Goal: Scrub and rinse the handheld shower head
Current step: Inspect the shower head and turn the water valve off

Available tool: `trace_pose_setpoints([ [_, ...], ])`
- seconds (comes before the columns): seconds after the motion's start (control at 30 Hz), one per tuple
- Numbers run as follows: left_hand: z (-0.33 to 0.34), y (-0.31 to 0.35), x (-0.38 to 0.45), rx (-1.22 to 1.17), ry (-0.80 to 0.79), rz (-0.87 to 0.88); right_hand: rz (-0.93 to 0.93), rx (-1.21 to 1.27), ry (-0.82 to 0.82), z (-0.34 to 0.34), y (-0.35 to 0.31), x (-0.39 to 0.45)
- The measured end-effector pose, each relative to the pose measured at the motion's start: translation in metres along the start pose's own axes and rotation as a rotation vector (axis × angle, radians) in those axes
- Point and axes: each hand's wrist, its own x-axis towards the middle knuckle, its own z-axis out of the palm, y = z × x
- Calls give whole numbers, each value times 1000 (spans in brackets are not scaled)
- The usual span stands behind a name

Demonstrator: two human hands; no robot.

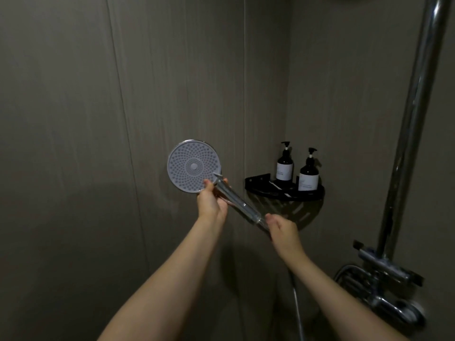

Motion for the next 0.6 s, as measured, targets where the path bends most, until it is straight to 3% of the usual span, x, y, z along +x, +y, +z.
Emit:
trace_pose_setpoints([
  [0.13, -1, -1, 0, 12, 2, 10, 7, 21, -132, 0, -4, -4],
  [0.3, -4, -2, -1, 11, -9, -5, 31, 61, -20, -1, 0, -1],
  [0.43, -3, -3, -2, 14, -3, 1, -2, -3, -149, -1, 2, -6],
  [0.6, -3, -3, -3, 0, 1, -21, 9, 70, 49, 0, 0, -5],
])
